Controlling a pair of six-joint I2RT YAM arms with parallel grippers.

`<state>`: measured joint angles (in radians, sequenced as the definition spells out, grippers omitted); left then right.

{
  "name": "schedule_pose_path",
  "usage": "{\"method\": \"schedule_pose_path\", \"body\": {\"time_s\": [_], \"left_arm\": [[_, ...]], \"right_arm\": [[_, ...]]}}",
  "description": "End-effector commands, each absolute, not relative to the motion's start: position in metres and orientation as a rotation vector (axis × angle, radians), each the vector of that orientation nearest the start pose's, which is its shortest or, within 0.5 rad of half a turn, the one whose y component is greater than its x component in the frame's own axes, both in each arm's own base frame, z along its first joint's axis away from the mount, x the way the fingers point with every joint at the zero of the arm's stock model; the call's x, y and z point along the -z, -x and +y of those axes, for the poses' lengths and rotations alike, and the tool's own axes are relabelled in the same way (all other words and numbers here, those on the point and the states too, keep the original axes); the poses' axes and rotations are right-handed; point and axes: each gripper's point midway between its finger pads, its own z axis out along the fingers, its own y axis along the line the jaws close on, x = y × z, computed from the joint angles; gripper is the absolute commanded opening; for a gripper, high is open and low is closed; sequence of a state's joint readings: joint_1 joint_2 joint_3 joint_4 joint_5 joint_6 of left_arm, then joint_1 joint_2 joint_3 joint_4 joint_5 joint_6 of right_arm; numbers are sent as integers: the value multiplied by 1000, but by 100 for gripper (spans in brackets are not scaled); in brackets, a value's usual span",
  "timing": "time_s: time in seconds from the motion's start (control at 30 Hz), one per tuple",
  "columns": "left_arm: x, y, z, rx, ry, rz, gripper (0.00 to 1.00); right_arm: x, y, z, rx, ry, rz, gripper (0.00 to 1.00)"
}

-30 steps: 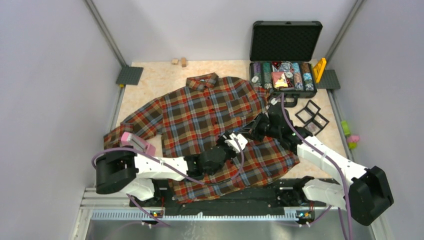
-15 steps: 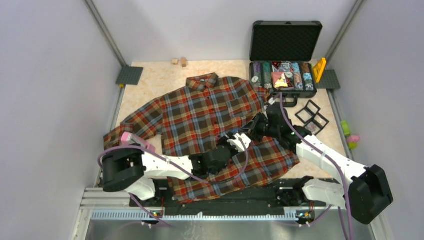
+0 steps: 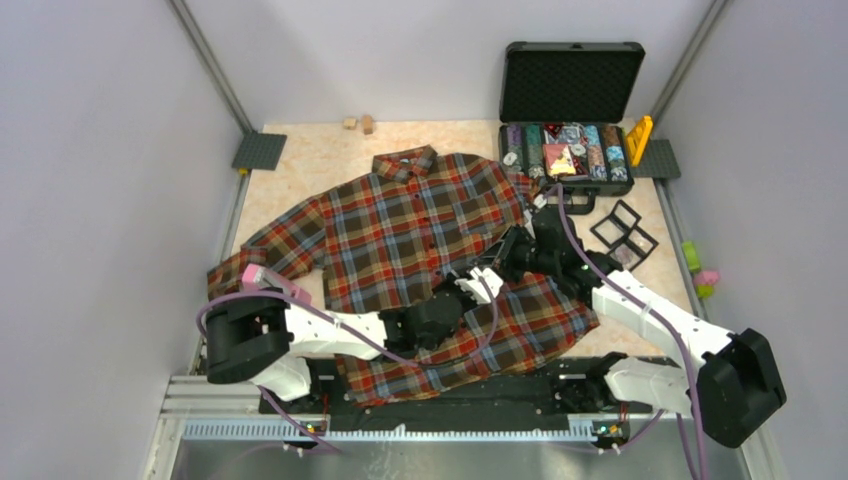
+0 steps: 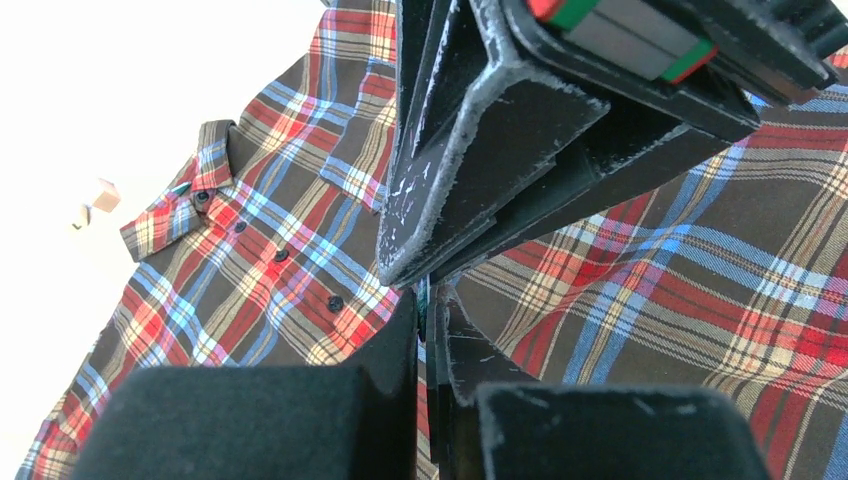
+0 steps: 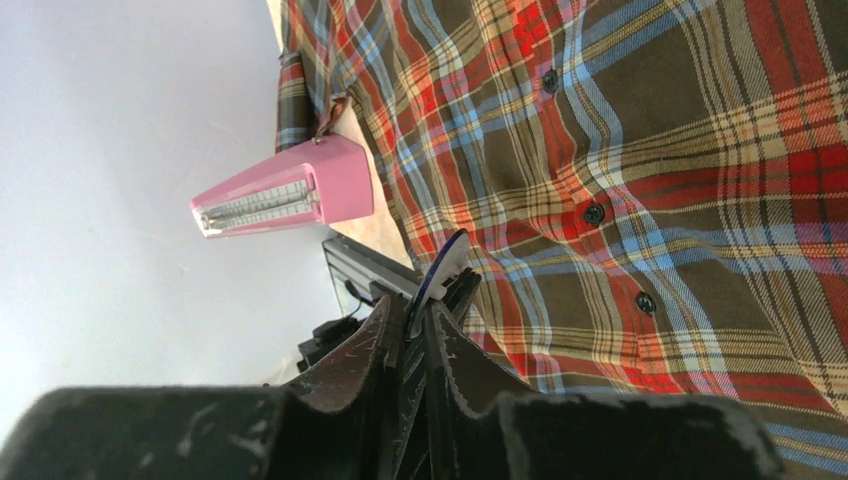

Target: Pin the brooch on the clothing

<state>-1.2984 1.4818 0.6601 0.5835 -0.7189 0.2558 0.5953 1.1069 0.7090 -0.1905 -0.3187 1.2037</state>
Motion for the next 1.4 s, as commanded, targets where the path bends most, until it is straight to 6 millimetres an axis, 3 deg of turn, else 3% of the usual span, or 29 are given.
{"method": "schedule_pose_path", "body": {"time_s": [0.0,0.07,0.13,0.33,0.47,0.6,0.77,0.93,1.03,1.2,1.37], "left_arm": [[-175,-225,-347,232,-705,1532,0],[-172,-222,-344,274,-697,1555,0],[-171,-217,-341,339,-685,1580,0],[-159,-205,-325,559,-648,1706,0],[-161,-190,-321,841,-643,1813,0],[-173,-163,-318,1089,-708,1868,0],[-202,-144,-311,1353,-678,1871,0],[-237,-150,-303,1431,-524,1745,0],[-254,-155,-298,1450,-436,1680,0],[-272,-153,-292,1522,-353,1577,0],[-281,-153,-287,1521,-335,1540,0]], "right_arm": [[-198,-227,273,-1333,-395,2340,24],[-201,-231,268,-1283,-386,2325,44],[-206,-236,262,-1248,-376,2295,52],[-221,-254,232,-1178,-353,2163,58],[-240,-251,228,-1225,-108,2004,62],[-276,-221,244,-1326,325,1830,63],[-281,-187,253,-1424,605,1825,62],[-283,-167,260,-1600,589,1713,63],[-283,-156,269,-1688,592,1669,55],[-290,-147,284,-1749,602,1627,49],[-296,-149,287,-1782,568,1582,44]]}}
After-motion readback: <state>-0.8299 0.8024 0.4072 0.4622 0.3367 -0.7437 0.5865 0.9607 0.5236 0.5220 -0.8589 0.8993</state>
